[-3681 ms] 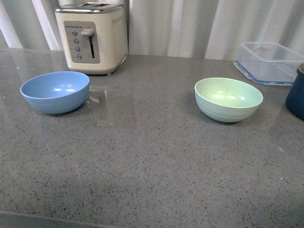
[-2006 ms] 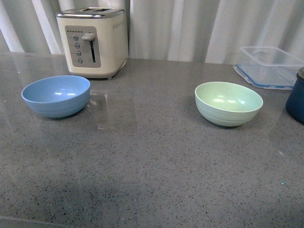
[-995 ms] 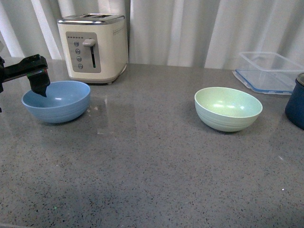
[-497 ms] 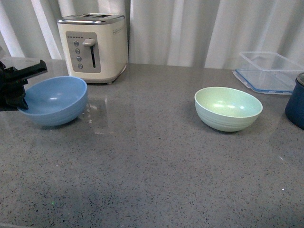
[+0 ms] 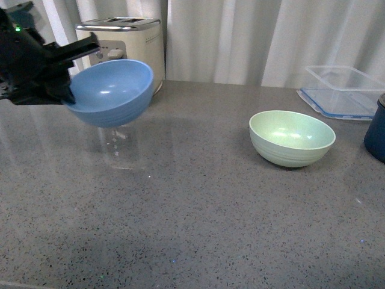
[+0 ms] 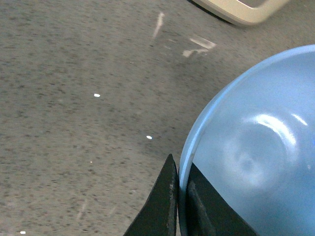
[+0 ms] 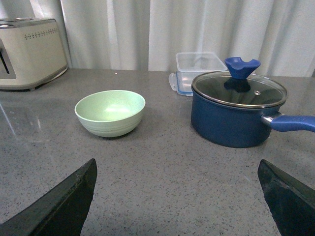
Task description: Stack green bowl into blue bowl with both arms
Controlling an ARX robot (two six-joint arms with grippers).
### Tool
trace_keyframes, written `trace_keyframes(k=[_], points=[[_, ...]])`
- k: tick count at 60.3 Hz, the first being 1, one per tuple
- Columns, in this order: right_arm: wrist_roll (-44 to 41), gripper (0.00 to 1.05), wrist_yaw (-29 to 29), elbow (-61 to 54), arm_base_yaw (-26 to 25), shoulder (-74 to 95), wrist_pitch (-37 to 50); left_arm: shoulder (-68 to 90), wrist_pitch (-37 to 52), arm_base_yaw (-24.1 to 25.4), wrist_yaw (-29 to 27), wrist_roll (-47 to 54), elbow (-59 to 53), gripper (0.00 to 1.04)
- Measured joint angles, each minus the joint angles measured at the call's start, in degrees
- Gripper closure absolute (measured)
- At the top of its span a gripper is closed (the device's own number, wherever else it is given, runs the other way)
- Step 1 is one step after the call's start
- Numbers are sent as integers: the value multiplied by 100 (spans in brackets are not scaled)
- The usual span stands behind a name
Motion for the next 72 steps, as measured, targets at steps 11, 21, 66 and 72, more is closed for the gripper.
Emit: trace_keyframes(k=[11, 21, 66, 72], points=[[0, 10, 0, 0, 0, 0, 0, 387, -90, -529, -94, -52, 407, 101], [0, 10, 0, 0, 0, 0, -2, 949, -247, -931, -162, -83, 826, 101], [0, 10, 0, 0, 0, 0, 0, 1764, -507, -1217, -337, -114, 1668, 101], [0, 10, 0, 0, 0, 0, 0, 1777, -544, -1255, -249, -116, 1729, 93]])
